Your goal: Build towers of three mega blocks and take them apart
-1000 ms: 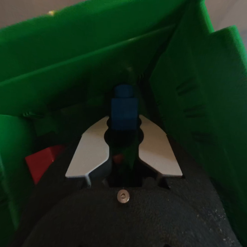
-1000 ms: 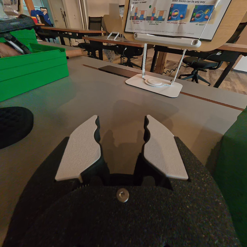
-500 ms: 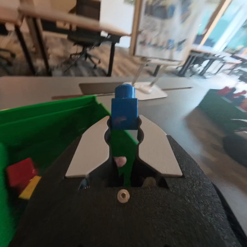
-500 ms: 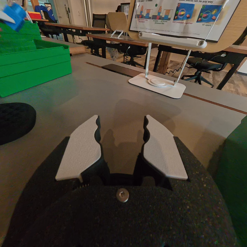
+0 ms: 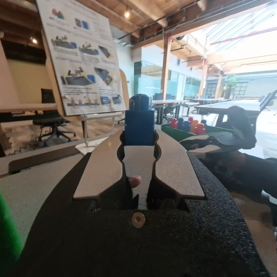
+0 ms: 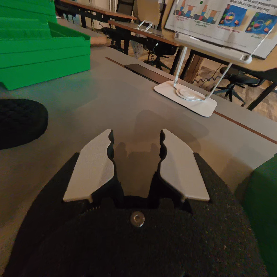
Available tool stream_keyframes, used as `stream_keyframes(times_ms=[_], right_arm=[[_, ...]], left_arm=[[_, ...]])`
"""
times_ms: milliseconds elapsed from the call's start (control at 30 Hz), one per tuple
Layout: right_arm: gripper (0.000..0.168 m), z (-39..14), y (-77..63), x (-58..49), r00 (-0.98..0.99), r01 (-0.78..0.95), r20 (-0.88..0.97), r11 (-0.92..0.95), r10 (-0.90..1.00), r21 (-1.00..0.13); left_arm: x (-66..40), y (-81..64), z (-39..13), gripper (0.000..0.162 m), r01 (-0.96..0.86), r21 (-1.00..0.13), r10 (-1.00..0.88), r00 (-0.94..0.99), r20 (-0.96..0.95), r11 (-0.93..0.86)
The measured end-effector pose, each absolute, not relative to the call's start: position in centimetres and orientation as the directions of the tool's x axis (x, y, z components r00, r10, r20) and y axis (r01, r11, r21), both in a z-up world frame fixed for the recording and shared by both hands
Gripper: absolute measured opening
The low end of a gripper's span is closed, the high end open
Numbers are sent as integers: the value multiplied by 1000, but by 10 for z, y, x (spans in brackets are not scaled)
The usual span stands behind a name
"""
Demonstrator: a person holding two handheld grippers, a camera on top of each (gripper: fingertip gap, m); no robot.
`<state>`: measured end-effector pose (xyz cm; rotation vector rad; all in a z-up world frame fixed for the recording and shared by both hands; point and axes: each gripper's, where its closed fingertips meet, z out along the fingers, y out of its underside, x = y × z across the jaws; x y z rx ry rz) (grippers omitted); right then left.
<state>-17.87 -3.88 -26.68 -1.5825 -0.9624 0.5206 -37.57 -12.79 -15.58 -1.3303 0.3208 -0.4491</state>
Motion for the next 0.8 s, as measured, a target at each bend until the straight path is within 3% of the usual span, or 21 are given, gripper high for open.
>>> stream_keyframes(times_ms=[200, 567, 800], right_arm=[[59, -228, -58, -205, 464, 271, 148, 19, 874, -962], [65, -160, -124, -290, 82, 235, 10, -10, 997, -972], [62, -181, -133, -327, 23, 421, -1, -10, 1000, -907]], left_arm=[[-350, -125, -167, 35, 95, -943, -390, 920, -40, 320], [-344, -124, -184, 35, -106, -916, -209, 957, -199, 387], [-332, -125, -192, 35, -282, -876, -146, 921, -362, 391]])
